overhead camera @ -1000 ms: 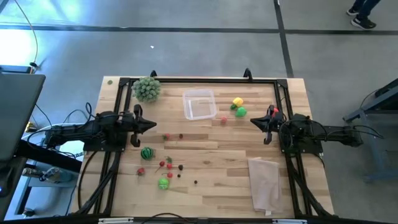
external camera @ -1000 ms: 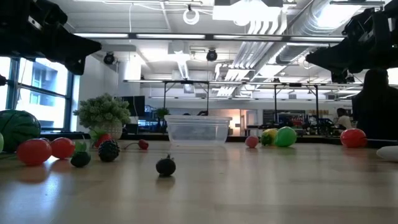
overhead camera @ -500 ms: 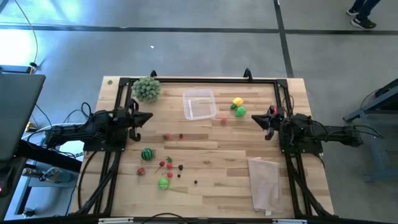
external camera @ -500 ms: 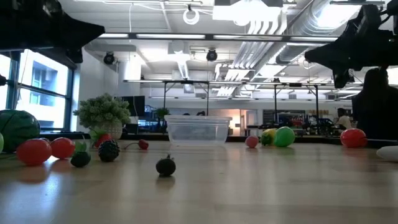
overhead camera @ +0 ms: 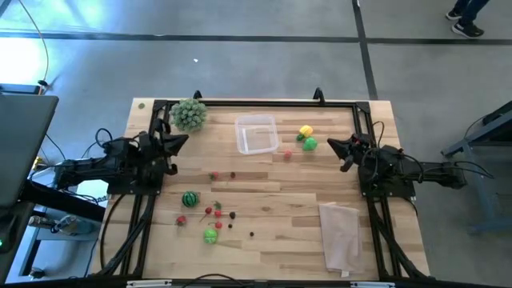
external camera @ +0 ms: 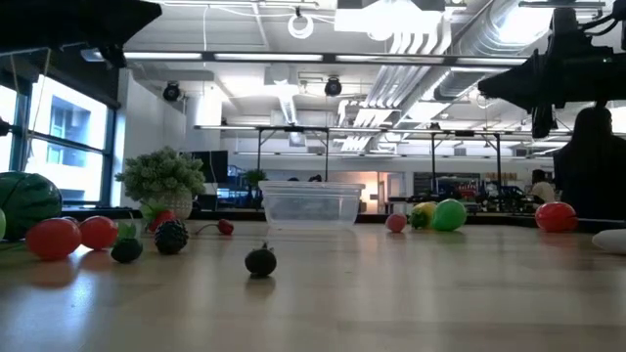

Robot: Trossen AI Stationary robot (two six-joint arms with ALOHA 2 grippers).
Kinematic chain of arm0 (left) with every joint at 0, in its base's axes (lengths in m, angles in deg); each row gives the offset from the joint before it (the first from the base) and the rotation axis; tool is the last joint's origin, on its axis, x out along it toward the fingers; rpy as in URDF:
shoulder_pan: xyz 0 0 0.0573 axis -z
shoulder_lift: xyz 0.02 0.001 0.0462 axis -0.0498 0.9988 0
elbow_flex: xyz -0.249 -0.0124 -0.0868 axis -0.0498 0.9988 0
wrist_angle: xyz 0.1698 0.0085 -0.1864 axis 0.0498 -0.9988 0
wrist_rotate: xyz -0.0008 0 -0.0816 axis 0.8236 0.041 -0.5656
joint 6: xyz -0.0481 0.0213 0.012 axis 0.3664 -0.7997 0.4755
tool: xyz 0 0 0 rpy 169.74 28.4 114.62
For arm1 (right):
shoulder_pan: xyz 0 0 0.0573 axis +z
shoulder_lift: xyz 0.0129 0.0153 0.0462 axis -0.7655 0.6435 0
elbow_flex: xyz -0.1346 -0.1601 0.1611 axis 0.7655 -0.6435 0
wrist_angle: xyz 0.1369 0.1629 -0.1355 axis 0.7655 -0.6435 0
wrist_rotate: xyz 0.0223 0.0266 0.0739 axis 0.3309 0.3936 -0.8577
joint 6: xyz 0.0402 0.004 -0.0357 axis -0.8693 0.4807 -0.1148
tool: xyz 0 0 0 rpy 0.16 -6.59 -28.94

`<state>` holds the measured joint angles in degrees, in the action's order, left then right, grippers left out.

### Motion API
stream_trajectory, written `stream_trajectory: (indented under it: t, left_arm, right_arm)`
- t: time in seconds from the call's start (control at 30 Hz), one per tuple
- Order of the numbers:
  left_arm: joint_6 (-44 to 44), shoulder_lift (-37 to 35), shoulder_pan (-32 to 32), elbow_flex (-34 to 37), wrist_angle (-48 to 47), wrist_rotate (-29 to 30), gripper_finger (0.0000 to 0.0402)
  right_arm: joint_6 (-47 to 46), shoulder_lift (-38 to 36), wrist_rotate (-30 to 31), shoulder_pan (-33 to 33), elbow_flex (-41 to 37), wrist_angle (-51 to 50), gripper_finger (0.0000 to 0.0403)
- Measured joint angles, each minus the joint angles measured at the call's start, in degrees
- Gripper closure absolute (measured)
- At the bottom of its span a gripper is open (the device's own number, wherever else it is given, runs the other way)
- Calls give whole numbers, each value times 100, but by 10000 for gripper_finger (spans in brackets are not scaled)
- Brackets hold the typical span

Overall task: Pick and placing Produce into tupperware
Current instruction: Move the transparent bin to the center of the table

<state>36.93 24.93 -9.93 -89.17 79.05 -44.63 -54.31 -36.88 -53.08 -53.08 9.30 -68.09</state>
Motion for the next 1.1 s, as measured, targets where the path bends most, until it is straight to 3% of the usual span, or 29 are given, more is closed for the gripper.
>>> stream_trajectory:
  t: [0.17, 0.37, 0.63, 0.8, 1.1]
  left_arm:
    - [276, 1091, -1, -795, -781, 175, 401]
    - [1196, 2990, -224, -2043, -2185, 423, 401]
    - [1390, 5398, -1088, -3548, -2517, -806, 401]
    - [1071, 6778, -1471, -4638, -2987, -1568, 401]
    - [597, 8943, -1694, -6550, -4455, -1744, 401]
  right_arm:
    - [534, 1, -113, 0, 0, 237, 403]
    - [770, 2, -114, -19, 0, 393, 403]
    - [622, 115, -90, -421, 4, 126, 403]
    - [624, 519, -216, -782, 561, -805, 403]
    - [143, 1605, -203, -1207, 2020, -2616, 403]
